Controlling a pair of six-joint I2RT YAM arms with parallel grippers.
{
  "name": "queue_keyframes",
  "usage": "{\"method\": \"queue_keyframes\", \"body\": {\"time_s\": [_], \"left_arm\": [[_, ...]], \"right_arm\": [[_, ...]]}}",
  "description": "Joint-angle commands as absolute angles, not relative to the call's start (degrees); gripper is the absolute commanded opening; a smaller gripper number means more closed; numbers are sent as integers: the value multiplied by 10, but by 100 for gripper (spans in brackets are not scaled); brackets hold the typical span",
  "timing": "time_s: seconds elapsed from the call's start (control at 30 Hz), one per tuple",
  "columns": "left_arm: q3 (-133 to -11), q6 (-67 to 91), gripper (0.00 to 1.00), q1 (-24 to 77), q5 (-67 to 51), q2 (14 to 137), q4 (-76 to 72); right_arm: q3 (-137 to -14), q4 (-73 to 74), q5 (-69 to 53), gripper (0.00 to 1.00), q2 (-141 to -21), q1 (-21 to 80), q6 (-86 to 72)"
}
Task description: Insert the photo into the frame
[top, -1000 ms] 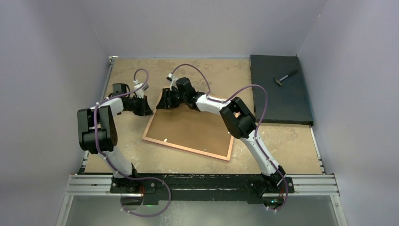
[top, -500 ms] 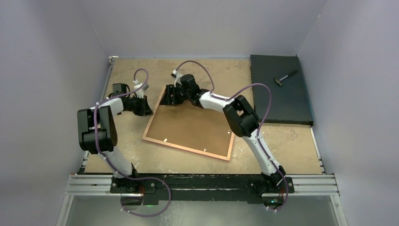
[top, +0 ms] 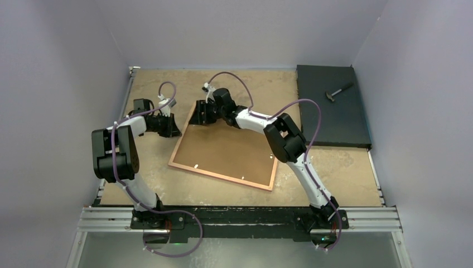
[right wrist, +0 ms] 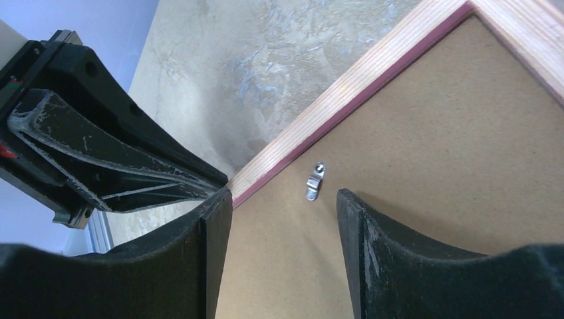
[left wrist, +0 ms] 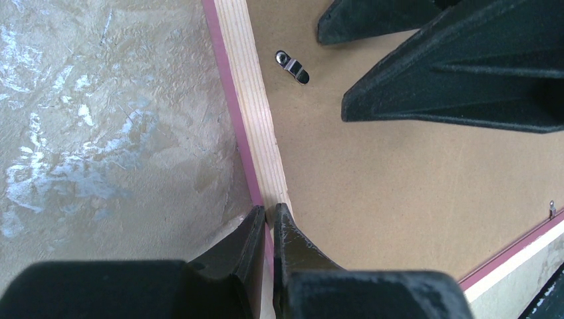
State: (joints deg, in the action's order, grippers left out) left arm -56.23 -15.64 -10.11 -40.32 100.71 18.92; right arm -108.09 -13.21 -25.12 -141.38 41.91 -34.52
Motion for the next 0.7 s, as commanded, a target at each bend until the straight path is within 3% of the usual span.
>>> {"method": "queue_keyframes", "body": {"time_s": [0.0, 0.67], "left_arm": [[-541, -178, 0, -94, -384, 1022, 233], [-540, -177, 0, -94, -386, 1022, 233]], "right_arm": [[-1100, -156, -267, 61, -1423, 426, -355], [-1106, -171, -289, 59, -1446, 429, -375]]}}
